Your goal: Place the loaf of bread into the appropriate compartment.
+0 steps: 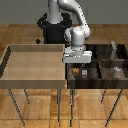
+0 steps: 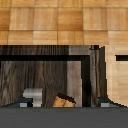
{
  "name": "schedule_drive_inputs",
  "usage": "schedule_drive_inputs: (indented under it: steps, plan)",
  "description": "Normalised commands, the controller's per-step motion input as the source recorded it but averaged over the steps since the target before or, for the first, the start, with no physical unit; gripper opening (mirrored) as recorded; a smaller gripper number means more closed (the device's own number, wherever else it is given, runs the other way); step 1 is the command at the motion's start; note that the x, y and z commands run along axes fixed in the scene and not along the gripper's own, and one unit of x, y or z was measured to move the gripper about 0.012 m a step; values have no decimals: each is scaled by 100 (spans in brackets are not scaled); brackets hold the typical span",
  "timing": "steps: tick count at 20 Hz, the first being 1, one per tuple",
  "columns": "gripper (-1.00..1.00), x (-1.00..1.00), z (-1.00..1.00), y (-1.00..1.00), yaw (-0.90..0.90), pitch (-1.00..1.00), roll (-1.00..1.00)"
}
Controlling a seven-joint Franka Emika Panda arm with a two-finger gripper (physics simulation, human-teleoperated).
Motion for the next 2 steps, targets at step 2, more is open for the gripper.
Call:
schedule_drive_inputs:
  steps: [2]
  plan:
    - [100,0,0,0,0,0,0]
